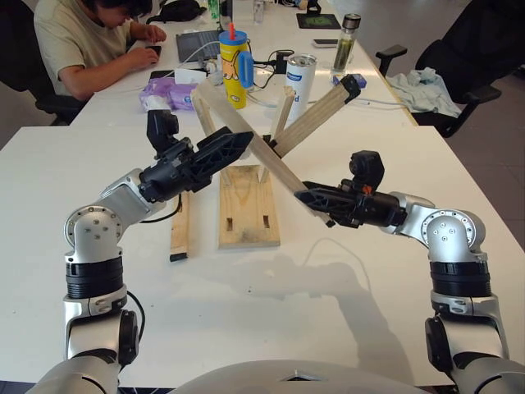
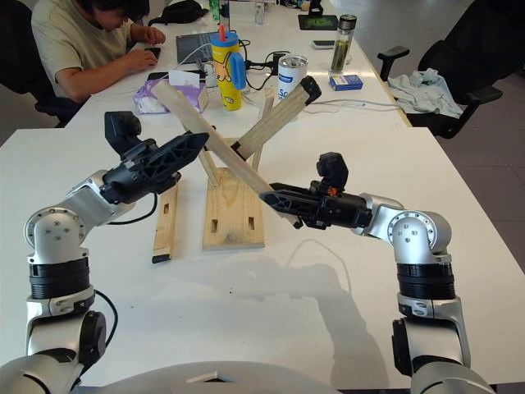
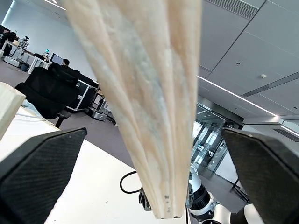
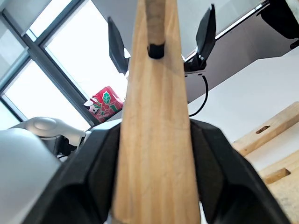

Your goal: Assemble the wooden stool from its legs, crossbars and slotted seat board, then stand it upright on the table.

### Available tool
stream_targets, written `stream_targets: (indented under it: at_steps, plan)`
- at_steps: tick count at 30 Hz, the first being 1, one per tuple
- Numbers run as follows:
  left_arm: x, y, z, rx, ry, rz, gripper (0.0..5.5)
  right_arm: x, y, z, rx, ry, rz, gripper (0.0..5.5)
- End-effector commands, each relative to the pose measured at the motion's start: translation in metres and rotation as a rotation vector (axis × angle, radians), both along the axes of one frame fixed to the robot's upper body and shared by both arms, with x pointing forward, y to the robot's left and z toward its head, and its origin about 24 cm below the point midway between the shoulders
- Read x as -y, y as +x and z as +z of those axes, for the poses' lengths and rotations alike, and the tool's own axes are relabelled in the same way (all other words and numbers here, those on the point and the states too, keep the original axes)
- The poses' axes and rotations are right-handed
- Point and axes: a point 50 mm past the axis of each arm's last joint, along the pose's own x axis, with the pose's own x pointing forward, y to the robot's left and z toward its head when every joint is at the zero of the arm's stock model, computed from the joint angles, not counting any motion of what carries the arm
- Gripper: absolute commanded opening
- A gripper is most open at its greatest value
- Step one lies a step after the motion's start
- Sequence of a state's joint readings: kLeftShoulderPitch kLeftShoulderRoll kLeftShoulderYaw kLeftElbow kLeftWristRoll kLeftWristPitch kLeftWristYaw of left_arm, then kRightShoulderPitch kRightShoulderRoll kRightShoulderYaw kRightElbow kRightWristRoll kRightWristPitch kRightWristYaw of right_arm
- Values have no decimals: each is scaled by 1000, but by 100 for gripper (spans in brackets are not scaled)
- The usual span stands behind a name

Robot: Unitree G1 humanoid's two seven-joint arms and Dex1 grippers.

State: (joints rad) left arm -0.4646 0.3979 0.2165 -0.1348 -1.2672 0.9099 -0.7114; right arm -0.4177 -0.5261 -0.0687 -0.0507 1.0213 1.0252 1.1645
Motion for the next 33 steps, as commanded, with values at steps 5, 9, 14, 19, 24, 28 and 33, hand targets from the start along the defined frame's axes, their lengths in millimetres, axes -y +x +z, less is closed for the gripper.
stream_targets:
  at_steps: [5, 9, 14, 19, 24, 28, 33]
  plan:
    - [0, -6, 5, -14, 20, -69, 420, 5, -4, -1, 56, -30, 27, 205]
    - [-4, -6, 4, -22, 38, -72, 362, 7, -6, -2, 58, -38, 38, 205]
    - [-6, -8, 1, -29, 66, -88, 278, 10, -8, -3, 57, -45, 54, 205]
    - [-8, -7, -3, -35, 98, -87, 202, 15, -8, -4, 60, -46, 51, 205]
    - [-13, -6, -7, -39, 128, -60, 202, 18, -2, -3, 26, -30, 15, 242]
    - [-39, 1, -8, -37, 139, 79, 202, 16, 4, -13, 23, -89, -81, 302]
    - [-80, 2, -2, -8, 128, 287, 202, 2, -2, -59, 209, -447, -178, 389]
